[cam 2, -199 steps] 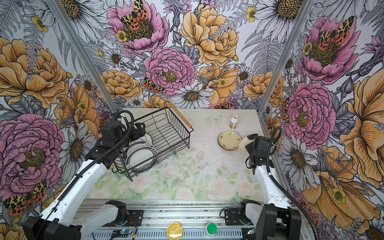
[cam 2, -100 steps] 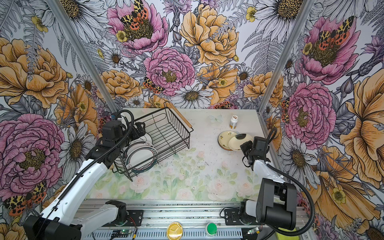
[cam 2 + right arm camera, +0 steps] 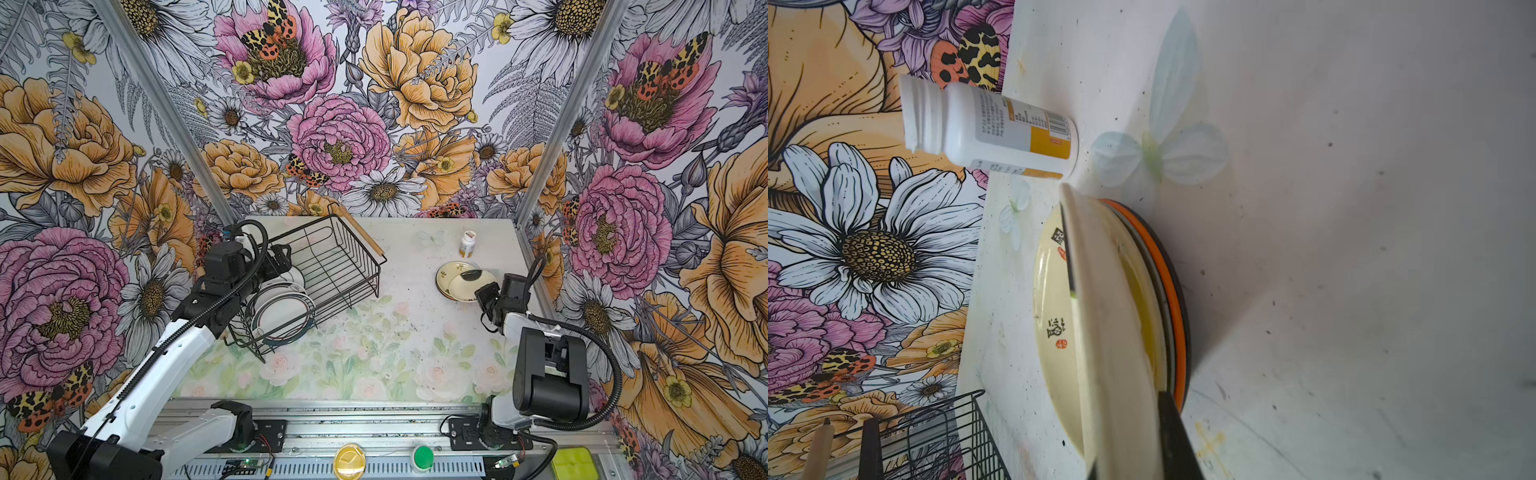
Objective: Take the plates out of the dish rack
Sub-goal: 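Lower the cream plate onto the cream plate stack with the right gripper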
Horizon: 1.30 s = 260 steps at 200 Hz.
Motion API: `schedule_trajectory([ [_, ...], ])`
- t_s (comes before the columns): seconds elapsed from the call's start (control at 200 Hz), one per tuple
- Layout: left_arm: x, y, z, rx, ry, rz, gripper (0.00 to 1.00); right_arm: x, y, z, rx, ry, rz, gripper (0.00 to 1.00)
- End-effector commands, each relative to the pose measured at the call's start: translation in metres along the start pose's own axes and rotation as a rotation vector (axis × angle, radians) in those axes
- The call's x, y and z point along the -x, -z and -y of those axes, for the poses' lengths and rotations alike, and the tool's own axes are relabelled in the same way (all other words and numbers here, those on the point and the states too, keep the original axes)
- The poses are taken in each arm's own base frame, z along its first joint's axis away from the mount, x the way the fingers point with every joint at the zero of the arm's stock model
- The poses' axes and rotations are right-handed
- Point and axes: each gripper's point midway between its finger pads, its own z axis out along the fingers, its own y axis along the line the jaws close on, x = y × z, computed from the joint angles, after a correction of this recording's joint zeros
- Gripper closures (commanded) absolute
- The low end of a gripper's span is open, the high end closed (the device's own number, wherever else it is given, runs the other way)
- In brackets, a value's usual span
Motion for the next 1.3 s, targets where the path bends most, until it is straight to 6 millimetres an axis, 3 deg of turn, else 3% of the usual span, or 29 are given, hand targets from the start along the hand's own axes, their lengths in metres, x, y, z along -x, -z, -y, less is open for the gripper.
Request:
schedule_trajectory([
  [0.0,0.003,0.002,0.006,-0.039,0.013,0.020,0.01,0.016,-0.003,-0.024,0.069,0.016,0.025,1.00],
  [0.105,0.000,-0.001,0.007,-0.041,0.019,0.009,0.01,0.014,-0.008,-0.023,0.063,0.006,0.005,1.00],
  [0.325,-0.004,-0.006,0.007,-0.048,0.028,-0.002,0.01,0.011,-0.014,-0.022,0.030,0.037,-0.035,0.83],
  [0.901,-0.005,-0.009,0.010,-0.065,0.033,-0.005,0.01,0.001,-0.018,-0.019,-0.117,0.167,-0.094,0.53],
  [1.296,-0.006,-0.009,0.010,-0.067,0.034,-0.004,0.01,-0.009,-0.018,-0.020,-0.271,0.306,-0.124,0.50],
])
